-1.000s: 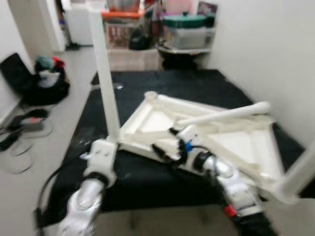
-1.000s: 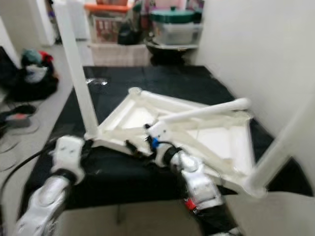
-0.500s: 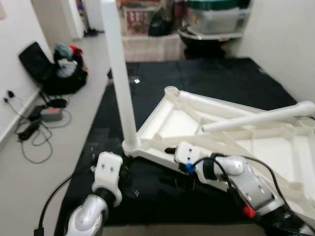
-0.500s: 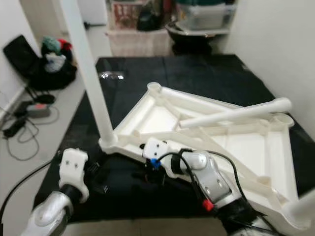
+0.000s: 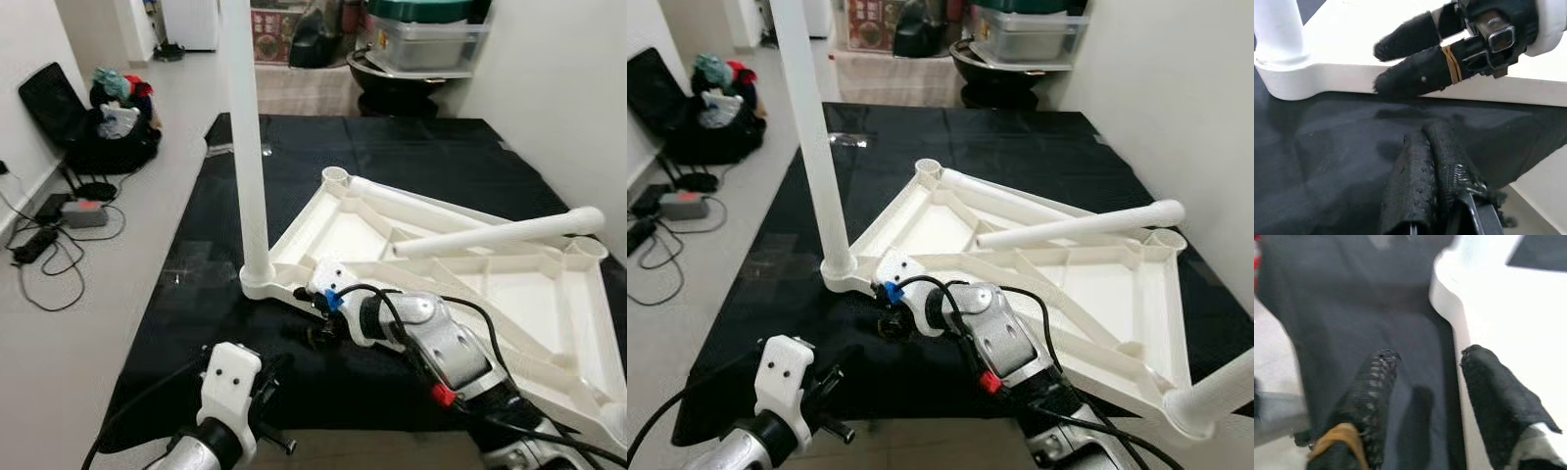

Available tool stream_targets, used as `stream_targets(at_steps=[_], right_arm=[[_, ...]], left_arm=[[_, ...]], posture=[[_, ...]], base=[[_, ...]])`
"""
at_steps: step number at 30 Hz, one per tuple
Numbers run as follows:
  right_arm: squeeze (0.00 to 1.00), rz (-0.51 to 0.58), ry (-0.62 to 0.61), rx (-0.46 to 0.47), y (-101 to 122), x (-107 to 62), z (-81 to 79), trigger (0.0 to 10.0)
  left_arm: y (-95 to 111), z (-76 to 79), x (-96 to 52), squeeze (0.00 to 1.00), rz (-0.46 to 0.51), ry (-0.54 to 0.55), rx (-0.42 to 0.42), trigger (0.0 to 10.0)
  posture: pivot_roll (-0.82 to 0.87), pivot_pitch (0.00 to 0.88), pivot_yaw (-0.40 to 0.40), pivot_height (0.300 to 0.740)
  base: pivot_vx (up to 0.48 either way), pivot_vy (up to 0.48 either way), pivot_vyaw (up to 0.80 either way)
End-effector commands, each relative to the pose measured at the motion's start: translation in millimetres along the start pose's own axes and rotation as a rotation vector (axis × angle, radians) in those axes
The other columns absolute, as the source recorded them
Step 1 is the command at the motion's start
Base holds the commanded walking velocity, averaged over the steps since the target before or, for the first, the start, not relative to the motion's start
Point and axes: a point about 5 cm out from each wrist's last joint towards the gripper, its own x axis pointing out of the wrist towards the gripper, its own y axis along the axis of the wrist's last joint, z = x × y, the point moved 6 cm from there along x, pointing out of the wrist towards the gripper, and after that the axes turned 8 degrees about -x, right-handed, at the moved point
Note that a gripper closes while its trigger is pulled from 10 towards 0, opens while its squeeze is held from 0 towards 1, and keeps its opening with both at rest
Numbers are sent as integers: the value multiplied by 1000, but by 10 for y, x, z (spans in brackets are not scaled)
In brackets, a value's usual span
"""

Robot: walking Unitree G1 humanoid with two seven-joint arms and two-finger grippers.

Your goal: Building children table

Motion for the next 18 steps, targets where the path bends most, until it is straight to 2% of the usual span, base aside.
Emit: stream_targets(at_steps=[1,4,5,7,8,15,16,18], right_arm=[[0,-31,-20,28,-62,-2,53,0],[0,-24,-23,30,-39,1,66,0],[0,-18,-20,18,-23,0,62,8588],[0,-18,-20,18,-23,0,62,8588],[0,-16,-16,13,-13,2,55,10000],[0,-16,-34,5,1,32,95,10000],[0,-10,-21,16,19,37,87,4824],[0,-10,-21,16,19,37,87,4824]], left_arm=[[23,13,-23,0,11,7,-5,10000],[26,21,-35,0,12,7,-11,10000],[25,26,-35,0,12,5,-14,10000],[25,26,-35,0,12,5,-14,10000],[25,29,-33,0,12,3,-17,10000],[36,36,-16,0,17,-7,-18,10000],[39,38,-15,0,18,-7,-18,10000],[39,38,-15,0,18,-7,-18,10000]], posture=[[-40,103,-95,740],[-39,105,-98,740],[-39,106,-98,740],[-39,106,-98,740],[-39,106,-99,740],[-38,109,-101,740],[-37,111,-102,740],[-37,111,-102,740]], base=[[0,0,0],[0,0,0],[0,0,0],[0,0,0],[0,0,0],[0,0,0],[0,0,0],[0,0,0]])
